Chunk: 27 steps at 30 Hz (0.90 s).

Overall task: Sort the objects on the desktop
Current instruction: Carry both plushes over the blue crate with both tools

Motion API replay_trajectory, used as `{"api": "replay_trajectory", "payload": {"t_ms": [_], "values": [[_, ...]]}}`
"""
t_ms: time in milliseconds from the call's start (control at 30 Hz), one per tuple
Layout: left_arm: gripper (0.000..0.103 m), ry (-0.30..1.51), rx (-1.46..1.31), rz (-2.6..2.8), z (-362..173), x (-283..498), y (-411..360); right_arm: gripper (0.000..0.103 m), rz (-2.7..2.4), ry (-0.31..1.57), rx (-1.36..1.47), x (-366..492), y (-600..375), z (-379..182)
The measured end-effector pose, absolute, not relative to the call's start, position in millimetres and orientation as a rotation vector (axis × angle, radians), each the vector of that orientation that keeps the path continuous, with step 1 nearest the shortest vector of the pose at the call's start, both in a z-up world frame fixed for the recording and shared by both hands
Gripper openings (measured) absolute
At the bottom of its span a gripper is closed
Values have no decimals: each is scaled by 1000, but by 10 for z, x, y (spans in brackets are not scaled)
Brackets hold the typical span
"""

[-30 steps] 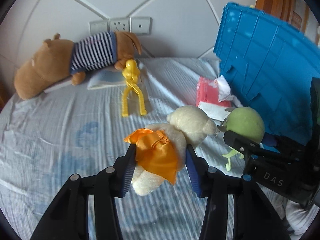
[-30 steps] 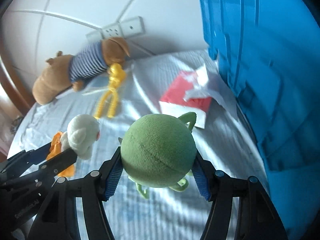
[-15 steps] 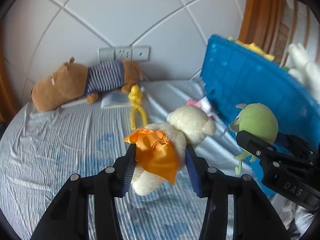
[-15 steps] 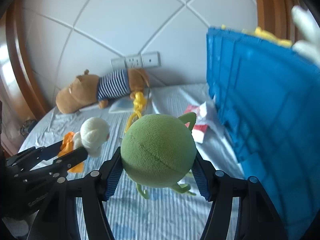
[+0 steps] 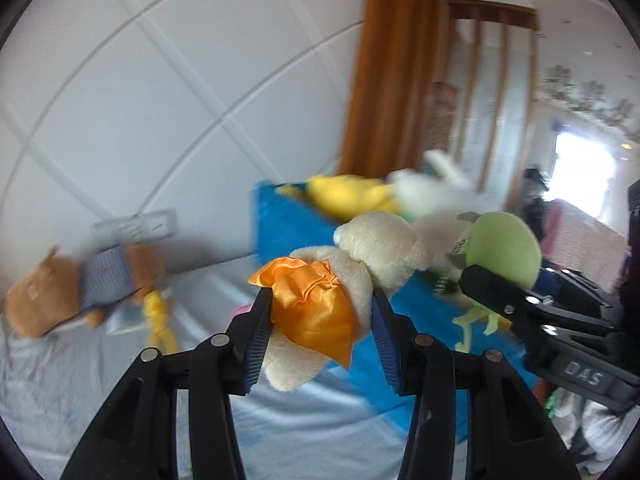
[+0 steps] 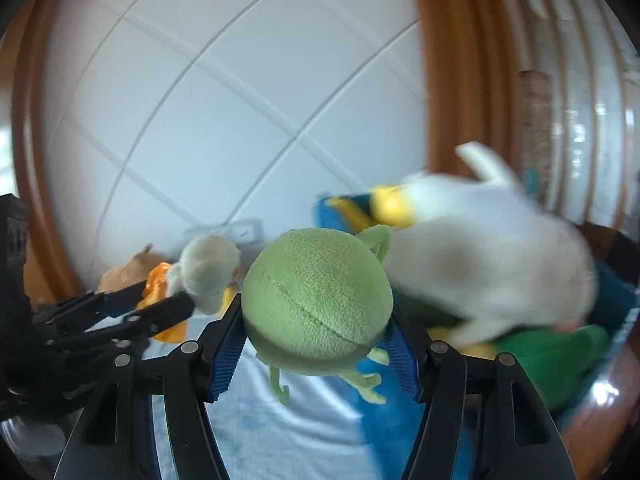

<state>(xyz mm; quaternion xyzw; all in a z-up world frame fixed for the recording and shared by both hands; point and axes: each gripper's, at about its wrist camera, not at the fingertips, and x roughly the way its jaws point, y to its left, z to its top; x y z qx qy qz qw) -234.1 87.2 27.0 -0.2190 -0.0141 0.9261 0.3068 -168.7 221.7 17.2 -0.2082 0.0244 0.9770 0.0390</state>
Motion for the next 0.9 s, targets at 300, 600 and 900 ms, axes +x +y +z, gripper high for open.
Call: {"api": "replay_trajectory", "payload": {"t_ms": [300,600,900], "values": [[47,20,-514,2306,479,-1967,2285,64,2878,75,-538,-1266,3605,445],[48,50,-750,2428,121,-2096,2798,64,2745,46,-653,-1367,4770,438],[49,124,-904,2485,-99,-2130,2879,64,2648,73,-982,-1832,5316,-242]]}}
